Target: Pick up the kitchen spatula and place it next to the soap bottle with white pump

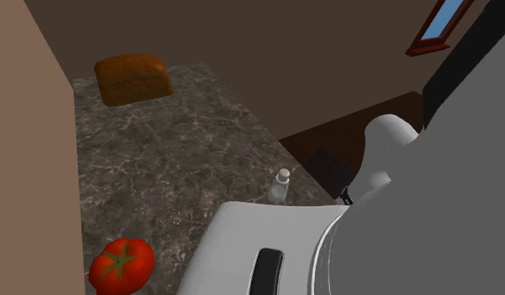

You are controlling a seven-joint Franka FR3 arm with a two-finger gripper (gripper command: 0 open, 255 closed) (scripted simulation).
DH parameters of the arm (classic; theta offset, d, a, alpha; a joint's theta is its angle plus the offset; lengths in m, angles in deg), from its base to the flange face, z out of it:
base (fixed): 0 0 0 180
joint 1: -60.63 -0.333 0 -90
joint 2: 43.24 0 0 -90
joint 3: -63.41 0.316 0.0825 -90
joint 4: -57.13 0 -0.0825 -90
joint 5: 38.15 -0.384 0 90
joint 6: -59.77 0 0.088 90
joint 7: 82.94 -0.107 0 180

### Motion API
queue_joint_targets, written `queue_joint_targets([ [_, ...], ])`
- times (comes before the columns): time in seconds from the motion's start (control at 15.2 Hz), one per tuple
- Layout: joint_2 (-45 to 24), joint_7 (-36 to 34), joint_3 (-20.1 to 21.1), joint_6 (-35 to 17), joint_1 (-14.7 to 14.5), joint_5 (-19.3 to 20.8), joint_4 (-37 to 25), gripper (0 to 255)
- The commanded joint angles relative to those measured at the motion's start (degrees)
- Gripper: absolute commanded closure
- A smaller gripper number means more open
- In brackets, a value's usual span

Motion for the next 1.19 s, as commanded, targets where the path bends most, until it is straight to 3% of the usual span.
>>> queue_joint_targets([
  [0.0,0.0,0.1,0.1,-1.6,-0.1,-0.1,1.6,255],
  [1.12,-3.0,-0.9,2.4,-14.9,-0.2,0.6,12.2,255],
])
